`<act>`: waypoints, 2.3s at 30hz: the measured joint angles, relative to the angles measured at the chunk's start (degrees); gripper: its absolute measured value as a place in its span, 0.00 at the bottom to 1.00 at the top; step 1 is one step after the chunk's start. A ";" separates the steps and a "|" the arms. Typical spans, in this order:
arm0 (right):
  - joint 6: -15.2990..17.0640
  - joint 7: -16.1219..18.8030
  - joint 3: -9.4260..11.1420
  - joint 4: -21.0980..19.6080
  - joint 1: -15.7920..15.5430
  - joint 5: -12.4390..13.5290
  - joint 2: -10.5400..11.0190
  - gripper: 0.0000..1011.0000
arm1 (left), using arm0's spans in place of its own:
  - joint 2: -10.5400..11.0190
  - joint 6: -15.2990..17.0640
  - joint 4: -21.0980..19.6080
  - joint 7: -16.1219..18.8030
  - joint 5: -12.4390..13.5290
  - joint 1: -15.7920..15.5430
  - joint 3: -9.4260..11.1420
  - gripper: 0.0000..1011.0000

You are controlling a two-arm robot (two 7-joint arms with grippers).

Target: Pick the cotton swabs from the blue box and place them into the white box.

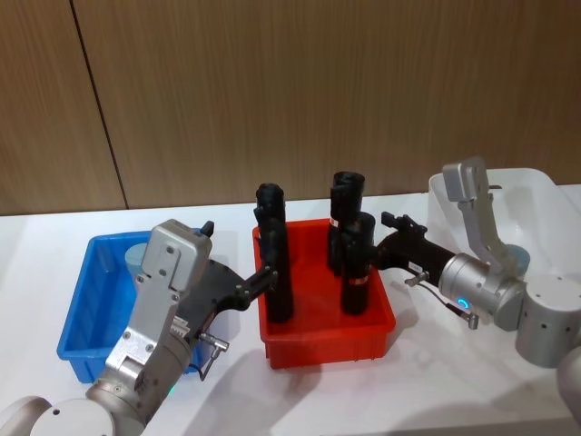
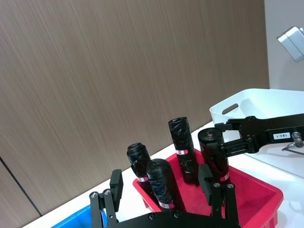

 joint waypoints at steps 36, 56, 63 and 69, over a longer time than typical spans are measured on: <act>-4.49 5.15 -0.67 7.64 5.24 -0.06 -1.40 0.53 | 0.00 0.00 0.00 0.00 0.00 0.00 0.00 0.99; 1.15 -1.01 2.58 -11.47 0.13 2.27 1.97 0.53 | 0.00 0.00 0.00 0.00 0.01 0.00 0.00 0.99; 3.27 -4.21 4.26 -17.20 -1.04 2.83 3.46 0.53 | 0.00 0.00 0.00 0.00 0.00 0.00 0.00 0.99; 4.92 -7.50 6.03 -21.54 -1.82 2.89 4.99 0.53 | 0.00 0.00 0.00 0.00 0.00 0.00 0.00 0.99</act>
